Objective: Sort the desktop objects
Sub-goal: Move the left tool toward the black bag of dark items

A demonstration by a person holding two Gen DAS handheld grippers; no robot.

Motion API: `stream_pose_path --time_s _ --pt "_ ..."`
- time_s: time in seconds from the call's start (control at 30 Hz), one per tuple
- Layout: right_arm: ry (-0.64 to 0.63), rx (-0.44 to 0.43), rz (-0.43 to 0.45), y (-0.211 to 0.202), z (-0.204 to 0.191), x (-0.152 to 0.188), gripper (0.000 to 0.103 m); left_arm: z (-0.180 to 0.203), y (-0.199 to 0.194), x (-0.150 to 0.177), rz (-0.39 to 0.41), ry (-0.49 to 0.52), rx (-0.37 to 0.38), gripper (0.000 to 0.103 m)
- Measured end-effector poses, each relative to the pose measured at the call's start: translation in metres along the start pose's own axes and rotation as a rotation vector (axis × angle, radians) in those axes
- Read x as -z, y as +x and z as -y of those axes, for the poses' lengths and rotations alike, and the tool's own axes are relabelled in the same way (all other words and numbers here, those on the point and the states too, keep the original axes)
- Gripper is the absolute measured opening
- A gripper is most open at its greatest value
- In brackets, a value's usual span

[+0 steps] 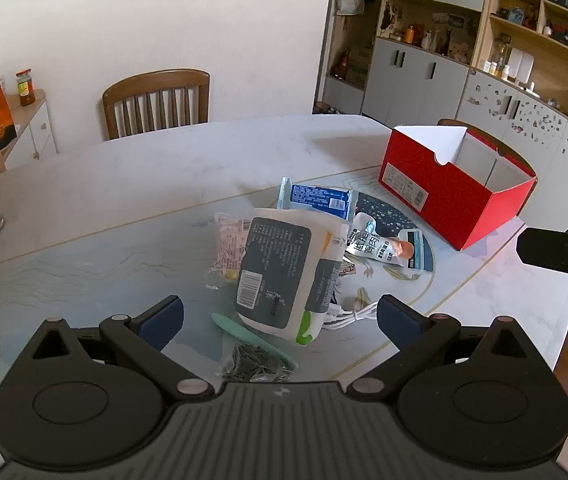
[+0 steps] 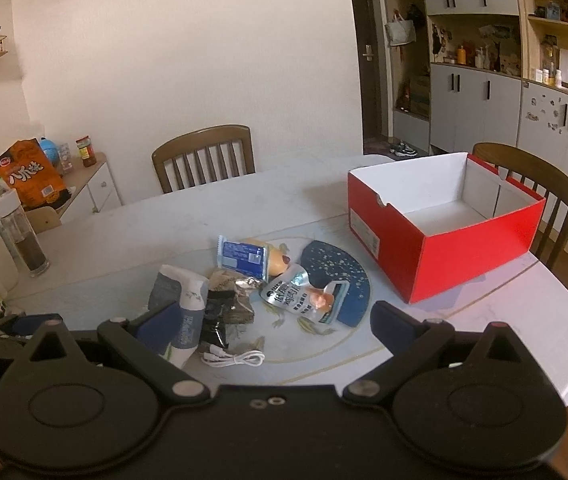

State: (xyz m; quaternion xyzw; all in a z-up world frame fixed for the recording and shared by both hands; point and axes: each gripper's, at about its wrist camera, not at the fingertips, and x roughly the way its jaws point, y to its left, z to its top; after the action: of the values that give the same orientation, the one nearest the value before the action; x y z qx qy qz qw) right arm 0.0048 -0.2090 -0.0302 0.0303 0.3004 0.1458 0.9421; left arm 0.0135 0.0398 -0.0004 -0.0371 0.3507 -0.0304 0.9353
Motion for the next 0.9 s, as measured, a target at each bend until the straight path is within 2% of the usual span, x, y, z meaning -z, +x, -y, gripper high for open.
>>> stream_pose_path --time_s 0.5,0.73,0.9 --pt "-0.002 -0.017 -0.013 0.009 -0.01 -0.004 0.101 -0.017 0.001 0.003 0.006 -0.018 0.038 0.103" --pt "-0.008 -0.059 -0.034 0.025 -0.007 -0.005 0.099 -0.019 0.008 0.014 -0.005 0.015 0.04 0.103" --pt "-0.024 -0.075 -0.055 0.04 -0.003 -0.006 0.098 -0.015 0.015 0.025 -0.007 0.07 0.07 0.103"
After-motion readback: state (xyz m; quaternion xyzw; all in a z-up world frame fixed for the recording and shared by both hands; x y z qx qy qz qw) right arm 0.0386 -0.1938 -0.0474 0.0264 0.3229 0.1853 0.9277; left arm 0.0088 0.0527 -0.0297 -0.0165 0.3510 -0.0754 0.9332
